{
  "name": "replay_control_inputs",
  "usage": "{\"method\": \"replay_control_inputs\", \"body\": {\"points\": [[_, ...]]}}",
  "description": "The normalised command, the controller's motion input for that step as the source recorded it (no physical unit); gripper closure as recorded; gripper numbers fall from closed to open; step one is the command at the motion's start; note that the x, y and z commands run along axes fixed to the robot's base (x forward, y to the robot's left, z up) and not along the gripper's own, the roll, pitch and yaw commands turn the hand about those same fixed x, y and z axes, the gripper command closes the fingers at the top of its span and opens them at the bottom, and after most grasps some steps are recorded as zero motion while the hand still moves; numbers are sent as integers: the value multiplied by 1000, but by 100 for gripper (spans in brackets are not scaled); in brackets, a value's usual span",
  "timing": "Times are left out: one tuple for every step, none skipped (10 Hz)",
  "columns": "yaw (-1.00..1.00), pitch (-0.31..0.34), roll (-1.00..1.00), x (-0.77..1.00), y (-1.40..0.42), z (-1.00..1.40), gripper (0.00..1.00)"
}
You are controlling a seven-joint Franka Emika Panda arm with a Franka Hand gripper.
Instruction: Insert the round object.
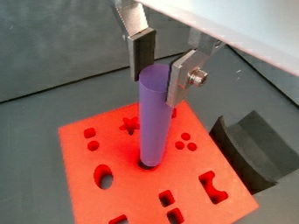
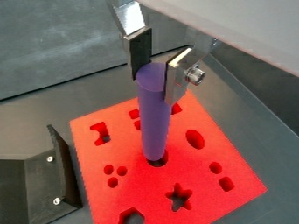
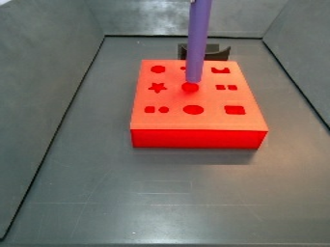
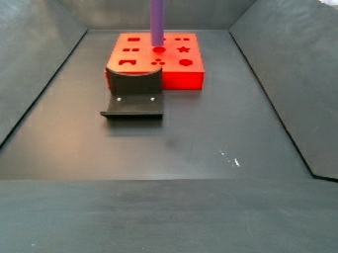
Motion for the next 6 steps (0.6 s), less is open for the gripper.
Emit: {"method": "replay_control_inputs", "body": {"points": [[0, 0, 74, 0, -31, -166, 100], [0, 0, 90, 0, -29, -211, 100], [0, 0, 84, 3, -60, -234, 100], [0, 0, 64, 26, -80, -217, 100], [11, 0, 27, 57, -80, -171, 100], [54, -3, 11, 134, -86, -146, 100]]}}
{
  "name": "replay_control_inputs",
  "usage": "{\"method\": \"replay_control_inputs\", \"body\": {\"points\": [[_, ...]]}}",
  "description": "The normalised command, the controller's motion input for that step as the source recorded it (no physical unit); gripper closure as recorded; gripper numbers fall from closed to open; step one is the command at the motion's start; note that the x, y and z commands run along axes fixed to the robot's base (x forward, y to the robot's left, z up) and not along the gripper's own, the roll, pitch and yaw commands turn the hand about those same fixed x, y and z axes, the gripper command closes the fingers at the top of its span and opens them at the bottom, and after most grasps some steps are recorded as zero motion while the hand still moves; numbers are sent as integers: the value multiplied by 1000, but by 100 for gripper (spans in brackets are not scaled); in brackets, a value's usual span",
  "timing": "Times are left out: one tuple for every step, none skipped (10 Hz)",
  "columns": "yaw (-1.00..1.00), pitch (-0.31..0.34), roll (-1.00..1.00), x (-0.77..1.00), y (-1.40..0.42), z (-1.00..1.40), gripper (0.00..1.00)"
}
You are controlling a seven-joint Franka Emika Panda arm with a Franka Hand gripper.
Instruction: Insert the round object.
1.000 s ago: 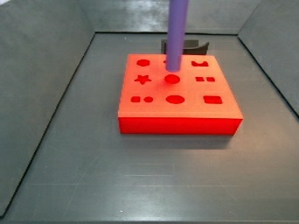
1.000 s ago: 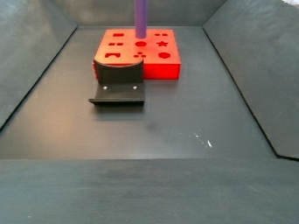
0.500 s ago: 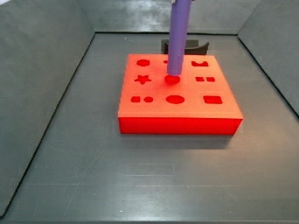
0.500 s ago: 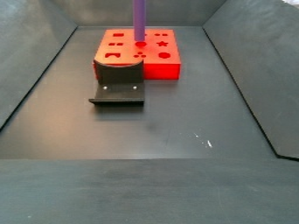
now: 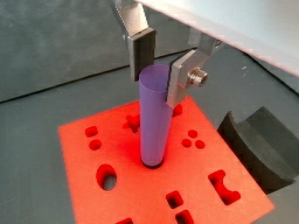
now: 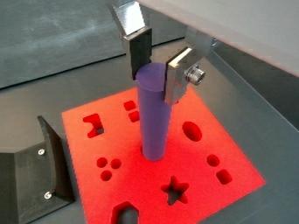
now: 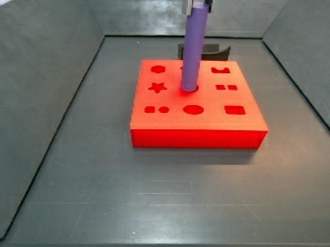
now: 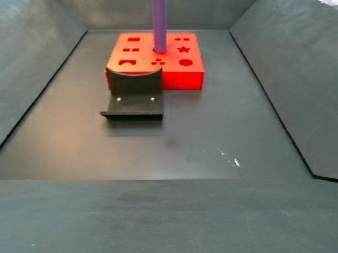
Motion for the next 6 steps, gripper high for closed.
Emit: {"method": "replay_control_inputs", "body": {"points": [[74, -16, 31, 140, -17, -206, 100], [77, -9, 74, 131, 0, -226, 100], [80, 0, 114, 157, 0, -220, 100], [60, 0, 111, 226, 0, -226, 100], [43, 0, 99, 186, 0, -254, 100], [43, 3, 139, 157, -3, -254, 100]]}}
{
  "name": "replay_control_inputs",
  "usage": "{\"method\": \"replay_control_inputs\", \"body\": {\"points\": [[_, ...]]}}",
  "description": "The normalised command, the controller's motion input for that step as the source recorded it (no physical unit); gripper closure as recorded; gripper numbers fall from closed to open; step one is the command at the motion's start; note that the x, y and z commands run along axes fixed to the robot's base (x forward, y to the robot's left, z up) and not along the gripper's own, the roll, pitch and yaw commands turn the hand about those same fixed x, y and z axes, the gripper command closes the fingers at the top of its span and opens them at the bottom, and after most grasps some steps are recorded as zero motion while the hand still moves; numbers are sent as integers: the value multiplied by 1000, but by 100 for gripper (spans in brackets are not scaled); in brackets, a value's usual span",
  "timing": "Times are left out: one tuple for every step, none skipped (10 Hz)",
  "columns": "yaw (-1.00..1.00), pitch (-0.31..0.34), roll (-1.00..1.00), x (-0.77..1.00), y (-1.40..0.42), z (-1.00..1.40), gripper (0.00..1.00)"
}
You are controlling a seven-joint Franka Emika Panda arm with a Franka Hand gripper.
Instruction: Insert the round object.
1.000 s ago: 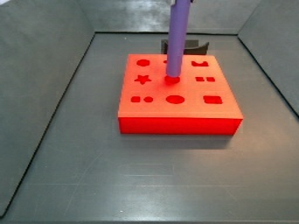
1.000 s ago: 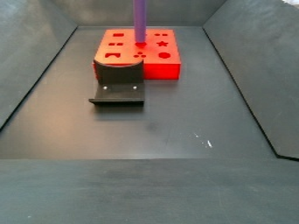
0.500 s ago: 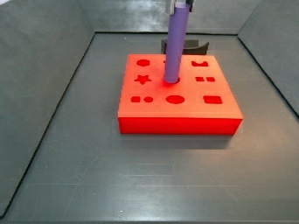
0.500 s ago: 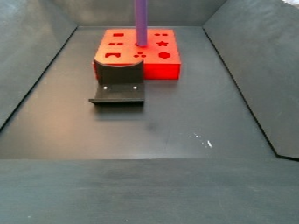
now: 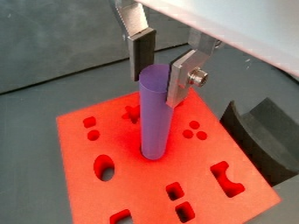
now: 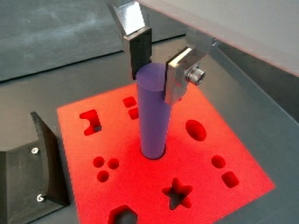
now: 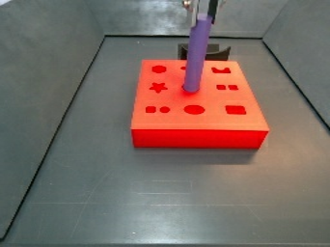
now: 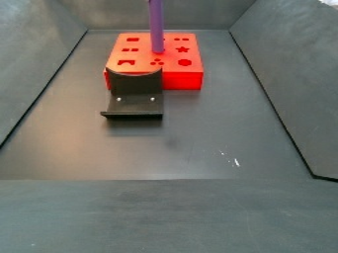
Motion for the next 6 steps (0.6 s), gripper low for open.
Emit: {"method": "replay_control_inputs", "body": {"points": [[0, 11, 47, 206, 0, -306, 100], [0, 10, 54, 203, 0, -446, 100], [0, 0, 81, 177, 0, -563, 100], [0, 0, 113, 91, 0, -637, 100], [0, -17, 133, 0, -17, -631, 100], [0, 0, 117, 0, -3, -260, 100]]}}
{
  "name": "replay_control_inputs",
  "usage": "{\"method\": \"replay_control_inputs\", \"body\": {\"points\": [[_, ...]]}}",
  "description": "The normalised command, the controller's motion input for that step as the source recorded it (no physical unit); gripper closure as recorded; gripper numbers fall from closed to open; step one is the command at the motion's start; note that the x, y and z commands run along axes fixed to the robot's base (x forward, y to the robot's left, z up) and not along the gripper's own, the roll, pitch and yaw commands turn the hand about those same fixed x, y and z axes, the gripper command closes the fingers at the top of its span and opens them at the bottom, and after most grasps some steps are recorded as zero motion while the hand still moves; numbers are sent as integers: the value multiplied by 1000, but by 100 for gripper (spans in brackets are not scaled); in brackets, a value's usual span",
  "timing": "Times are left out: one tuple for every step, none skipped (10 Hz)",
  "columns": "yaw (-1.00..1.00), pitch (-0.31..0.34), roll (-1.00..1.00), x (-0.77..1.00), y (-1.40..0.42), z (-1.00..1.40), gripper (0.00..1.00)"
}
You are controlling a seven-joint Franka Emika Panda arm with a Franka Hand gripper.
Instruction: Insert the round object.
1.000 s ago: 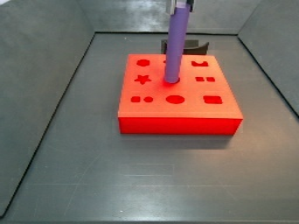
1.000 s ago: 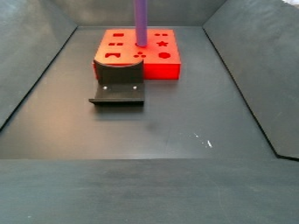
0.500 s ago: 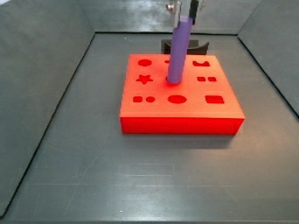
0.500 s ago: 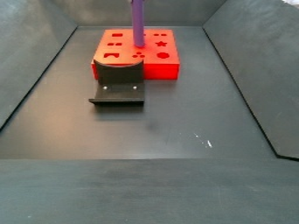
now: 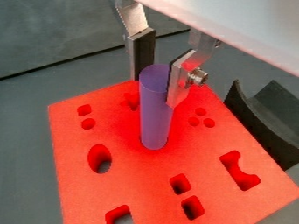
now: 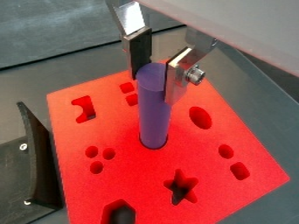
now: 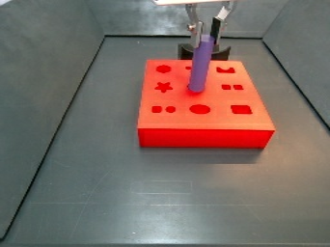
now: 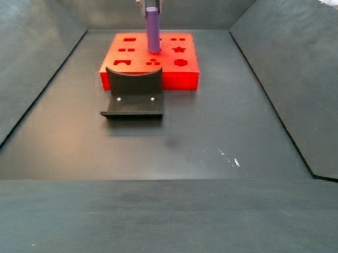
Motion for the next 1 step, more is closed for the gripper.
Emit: {"method": "replay_control_inputs", "body": {"points": [[0, -1, 0, 0, 0, 0, 100]]}}
